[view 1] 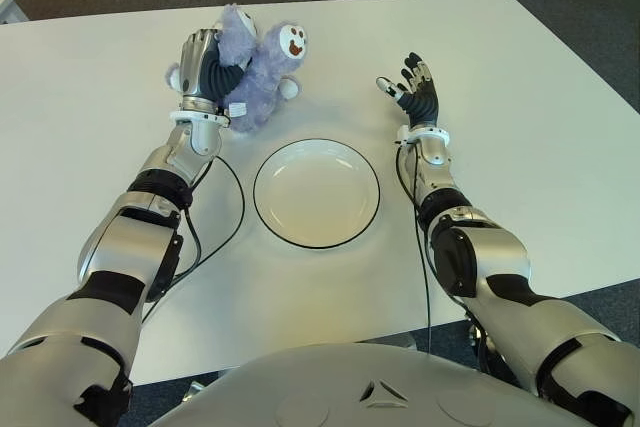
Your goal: Put the doll into the plate.
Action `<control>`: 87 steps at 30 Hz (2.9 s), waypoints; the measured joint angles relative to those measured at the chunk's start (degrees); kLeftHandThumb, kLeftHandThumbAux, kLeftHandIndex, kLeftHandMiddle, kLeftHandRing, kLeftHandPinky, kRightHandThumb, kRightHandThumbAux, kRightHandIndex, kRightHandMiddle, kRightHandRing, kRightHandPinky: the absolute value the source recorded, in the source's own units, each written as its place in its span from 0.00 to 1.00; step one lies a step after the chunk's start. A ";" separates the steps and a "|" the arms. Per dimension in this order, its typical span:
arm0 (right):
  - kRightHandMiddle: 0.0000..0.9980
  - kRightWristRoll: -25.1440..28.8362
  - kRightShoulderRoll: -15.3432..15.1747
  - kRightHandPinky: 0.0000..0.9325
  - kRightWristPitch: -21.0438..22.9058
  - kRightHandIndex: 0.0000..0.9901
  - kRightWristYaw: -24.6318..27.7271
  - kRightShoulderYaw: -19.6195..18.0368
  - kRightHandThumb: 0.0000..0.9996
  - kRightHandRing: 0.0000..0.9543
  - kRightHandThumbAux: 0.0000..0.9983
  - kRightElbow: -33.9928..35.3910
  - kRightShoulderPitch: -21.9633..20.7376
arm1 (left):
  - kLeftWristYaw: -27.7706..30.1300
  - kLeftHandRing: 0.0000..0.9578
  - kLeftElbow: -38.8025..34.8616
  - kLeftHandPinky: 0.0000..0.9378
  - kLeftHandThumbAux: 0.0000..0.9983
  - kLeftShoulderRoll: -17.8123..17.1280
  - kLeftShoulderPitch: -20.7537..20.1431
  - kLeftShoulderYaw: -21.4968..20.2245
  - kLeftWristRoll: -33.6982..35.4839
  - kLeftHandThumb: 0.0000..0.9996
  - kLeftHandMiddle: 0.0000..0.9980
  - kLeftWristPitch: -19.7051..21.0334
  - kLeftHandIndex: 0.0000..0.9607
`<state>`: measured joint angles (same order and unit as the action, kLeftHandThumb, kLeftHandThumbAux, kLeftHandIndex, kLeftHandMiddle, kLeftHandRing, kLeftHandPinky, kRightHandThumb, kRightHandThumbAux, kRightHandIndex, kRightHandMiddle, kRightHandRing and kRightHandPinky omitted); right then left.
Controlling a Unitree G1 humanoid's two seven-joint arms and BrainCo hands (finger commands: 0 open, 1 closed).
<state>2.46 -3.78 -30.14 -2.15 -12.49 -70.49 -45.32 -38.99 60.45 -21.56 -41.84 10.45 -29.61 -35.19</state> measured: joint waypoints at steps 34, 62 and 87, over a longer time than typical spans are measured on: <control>0.04 -0.02 -0.21 0.09 -0.08 0.08 -0.55 0.01 0.09 0.04 0.79 -0.01 -0.01 | 2.97 0.93 -0.68 0.94 0.61 0.58 -0.33 -1.22 3.78 0.96 0.88 2.86 0.87; 0.04 -0.10 -0.36 0.10 -0.08 0.09 -0.81 0.16 0.09 0.04 0.79 -0.04 -0.05 | 6.54 0.92 -11.89 0.94 0.62 -1.98 -1.97 -2.00 2.62 0.94 0.87 9.74 0.86; 0.04 -0.15 -0.69 0.09 -0.08 0.09 -0.85 0.31 0.10 0.04 0.78 -0.21 -0.16 | 14.21 0.95 -25.23 0.95 0.60 -2.27 1.05 -5.75 5.55 0.92 0.90 14.22 0.88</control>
<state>2.31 -4.47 -30.22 -3.00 -12.18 -70.70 -45.48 -24.78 35.23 -23.83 -40.79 4.70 -24.06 -20.97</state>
